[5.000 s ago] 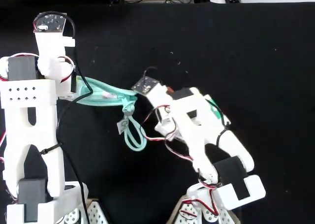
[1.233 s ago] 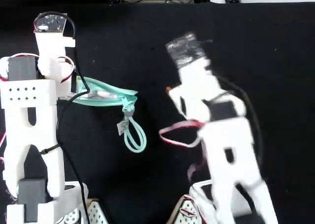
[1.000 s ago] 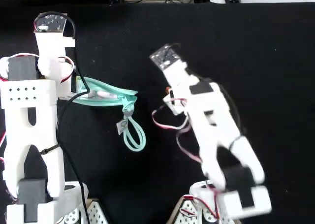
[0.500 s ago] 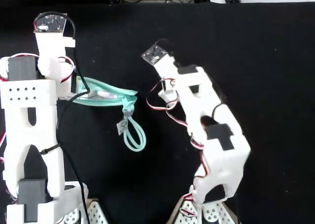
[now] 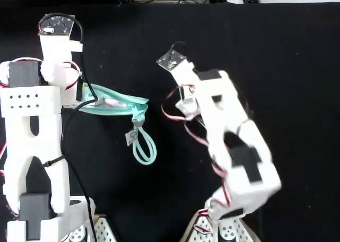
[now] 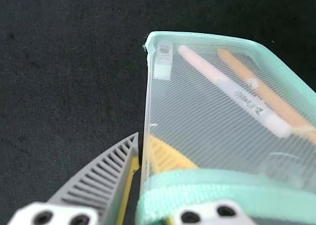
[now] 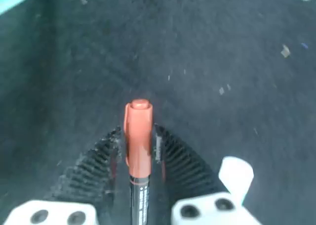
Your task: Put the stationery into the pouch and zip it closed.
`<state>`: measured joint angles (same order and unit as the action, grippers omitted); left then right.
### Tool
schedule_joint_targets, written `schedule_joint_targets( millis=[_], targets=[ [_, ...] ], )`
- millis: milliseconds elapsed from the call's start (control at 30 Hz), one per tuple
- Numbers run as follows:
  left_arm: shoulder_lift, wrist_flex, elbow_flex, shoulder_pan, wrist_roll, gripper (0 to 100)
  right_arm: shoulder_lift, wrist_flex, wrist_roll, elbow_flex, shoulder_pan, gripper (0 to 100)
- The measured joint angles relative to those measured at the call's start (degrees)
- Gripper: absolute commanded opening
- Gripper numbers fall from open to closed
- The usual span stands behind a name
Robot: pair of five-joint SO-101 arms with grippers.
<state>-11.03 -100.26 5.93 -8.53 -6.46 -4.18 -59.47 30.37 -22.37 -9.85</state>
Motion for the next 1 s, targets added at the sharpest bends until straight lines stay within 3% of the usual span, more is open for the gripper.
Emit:
schedule_joint_targets(
  millis=[167,300,600,1000],
  targets=[
    [0.00,0.00,0.00,0.00,0.00,3,17.67,-6.59,-4.13,-12.22,-2.37,1.3],
    [0.00,0.00,0.00,0.00,0.00,3,22.68,-8.70,-4.75,-19.43,-5.71,1.5],
    [0.00,0.00,0.00,0.00,0.00,3,12.57,-0.26,-5.10,-25.93,-6.15,12.4],
    [0.00,0.00,0.00,0.00,0.00,3,3.87,-0.53,-5.10,-21.89,-6.33,10.8]
  ],
)
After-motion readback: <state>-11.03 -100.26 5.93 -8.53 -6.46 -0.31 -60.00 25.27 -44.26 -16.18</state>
